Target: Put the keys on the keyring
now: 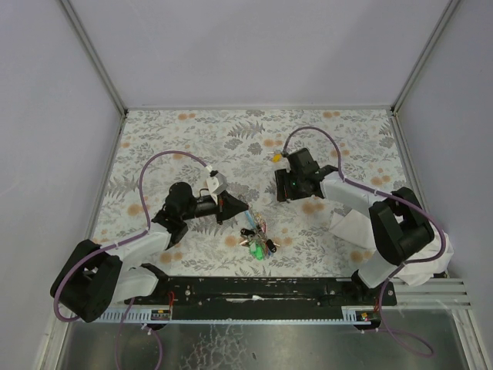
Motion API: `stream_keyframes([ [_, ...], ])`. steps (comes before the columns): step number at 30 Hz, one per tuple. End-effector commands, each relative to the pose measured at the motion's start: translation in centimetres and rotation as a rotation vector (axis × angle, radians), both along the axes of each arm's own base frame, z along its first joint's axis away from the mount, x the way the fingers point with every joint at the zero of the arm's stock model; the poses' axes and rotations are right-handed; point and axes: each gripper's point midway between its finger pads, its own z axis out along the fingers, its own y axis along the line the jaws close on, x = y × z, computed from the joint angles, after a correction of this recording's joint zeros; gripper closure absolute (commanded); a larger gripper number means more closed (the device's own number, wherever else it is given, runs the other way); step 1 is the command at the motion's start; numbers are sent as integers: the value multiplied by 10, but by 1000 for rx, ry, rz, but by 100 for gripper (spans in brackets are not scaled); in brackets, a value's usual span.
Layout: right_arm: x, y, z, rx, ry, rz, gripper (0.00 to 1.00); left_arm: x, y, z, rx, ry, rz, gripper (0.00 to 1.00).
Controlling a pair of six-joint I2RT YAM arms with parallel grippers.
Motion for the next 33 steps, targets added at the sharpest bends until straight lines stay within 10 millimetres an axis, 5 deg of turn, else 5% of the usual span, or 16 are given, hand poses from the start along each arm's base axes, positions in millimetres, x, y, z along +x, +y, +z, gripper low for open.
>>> stream_keyframes([
  [1,23,11,30,3,-58,-14,35,0,1,0,6,-2,15,100],
  [8,51,7,20,12,-111,-320,42,2,2,-1,7,1,31,100],
  [17,65,4,10,-75,-164,-484,55,2,2,0,5,4,29,100],
  [33,71,17,-7,-82,-146,-508,63,1,2,0,4,7,24,100],
])
